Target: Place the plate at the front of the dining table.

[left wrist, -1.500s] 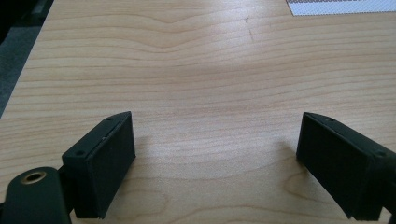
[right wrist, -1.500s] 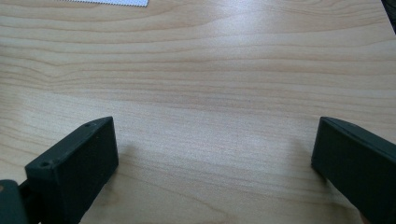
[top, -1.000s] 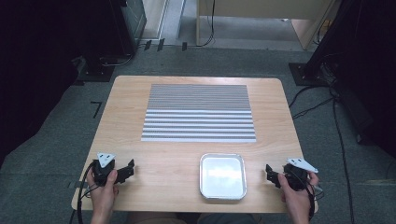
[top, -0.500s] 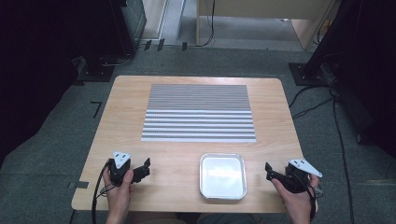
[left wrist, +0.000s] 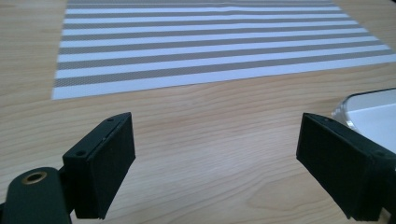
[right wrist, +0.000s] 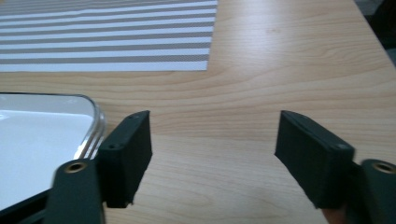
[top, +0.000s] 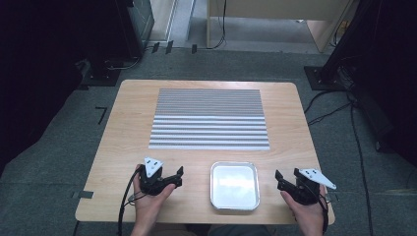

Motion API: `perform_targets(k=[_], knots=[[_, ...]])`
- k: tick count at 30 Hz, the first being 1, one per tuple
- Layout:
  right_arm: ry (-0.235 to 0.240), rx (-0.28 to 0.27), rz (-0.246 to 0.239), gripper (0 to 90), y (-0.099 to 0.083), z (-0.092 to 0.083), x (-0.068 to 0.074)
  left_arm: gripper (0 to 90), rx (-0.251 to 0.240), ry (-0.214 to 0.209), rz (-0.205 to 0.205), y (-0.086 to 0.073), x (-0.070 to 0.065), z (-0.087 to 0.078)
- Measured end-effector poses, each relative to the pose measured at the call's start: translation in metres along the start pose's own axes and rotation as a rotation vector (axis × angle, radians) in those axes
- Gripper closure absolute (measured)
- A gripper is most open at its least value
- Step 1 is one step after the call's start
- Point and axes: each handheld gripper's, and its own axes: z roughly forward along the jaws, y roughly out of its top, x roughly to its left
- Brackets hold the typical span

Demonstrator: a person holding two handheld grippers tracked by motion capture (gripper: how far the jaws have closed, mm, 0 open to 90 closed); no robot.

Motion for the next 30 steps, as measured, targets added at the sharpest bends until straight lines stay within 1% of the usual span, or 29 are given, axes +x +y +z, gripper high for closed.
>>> perform_targets(k=[1,2,4,5,6,7,9,10,11,12,13,14,17,19,20,21,22,23,25,27,30], knots=[[0.016,-0.003,-0.002,33.7,0.0,0.0,0.002,11.5,-0.003,-0.017,0.006,0.003,-0.01,0.001],[0.028,-0.006,-0.003,35.6,-0.001,0.0,0.003,11.5,-0.003,-0.025,0.008,0.004,-0.014,0.002],[0.045,-0.008,0.013,40.8,-0.001,0.0,0.005,11.6,-0.004,-0.033,0.009,0.005,-0.022,0.004],[0.053,-0.016,0.024,44.8,-0.002,0.0,0.006,12.4,-0.001,-0.032,0.012,0.005,-0.025,0.004],[0.053,-0.016,0.024,44.8,-0.002,0.0,0.006,14.1,-0.001,-0.032,0.012,0.005,-0.025,0.004],[0.057,-0.032,0.034,50.1,-0.003,-0.001,0.009,14.5,0.008,-0.044,0.015,0.004,-0.034,0.008],[0.063,-0.037,0.037,51.5,-0.004,-0.001,0.01,15.4,0.011,-0.052,0.021,0.003,-0.04,0.01],[0.063,-0.037,0.037,51.5,-0.004,-0.001,0.01,15.7,0.011,-0.052,0.021,0.003,-0.04,0.01],[0.067,-0.037,0.029,51.5,-0.005,0.0,0.012,15.8,0.015,-0.062,0.022,0.002,-0.046,0.013],[0.066,-0.032,0.029,51.5,-0.005,0.0,0.012,16.0,0.017,-0.066,0.023,0.001,-0.05,0.014],[0.066,-0.033,0.019,51.7,-0.006,0.0,0.013,17.4,0.017,-0.066,0.023,0.001,-0.05,0.014],[0.066,-0.031,0.017,52.0,-0.006,0.001,0.014,20.9,0.012,-0.059,0.021,0.0,-0.055,0.015],[0.091,-0.033,0.013,52.9,-0.007,0.001,0.017,22.8,0.013,-0.069,0.015,-0.001,-0.059,0.016],[0.111,-0.017,0.015,53.5,-0.007,0.002,0.019,24.1,0.01,-0.074,0.018,-0.002,-0.062,0.017],[0.111,-0.017,0.015,53.5,-0.007,0.002,0.019,24.5,0.01,-0.074,0.018,-0.002,-0.062,0.017],[0.128,-0.004,0.003,53.7,-0.008,0.004,0.023,24.6,0.003,-0.086,0.02,-0.003,-0.065,0.017],[0.125,0.0,-0.001,54.1,-0.008,0.004,0.024,24.6,-0.004,-0.093,0.021,-0.004,-0.066,0.017],[0.125,0.006,0.003,56.5,-0.008,0.004,0.026,24.6,-0.009,-0.103,0.024,-0.004,-0.068,0.017],[0.152,0.018,0.027,58.6,-0.008,0.004,0.028,24.5,-0.009,-0.118,0.025,-0.006,-0.07,0.018],[0.175,0.012,0.043,59.6,-0.009,0.003,0.031,23.6,-0.008,-0.135,0.031,-0.008,-0.073,0.019],[0.19,-0.001,0.043,59.6,-0.01,0.004,0.033,20.7,-0.004,-0.163,0.034,-0.01,-0.077,0.021]])
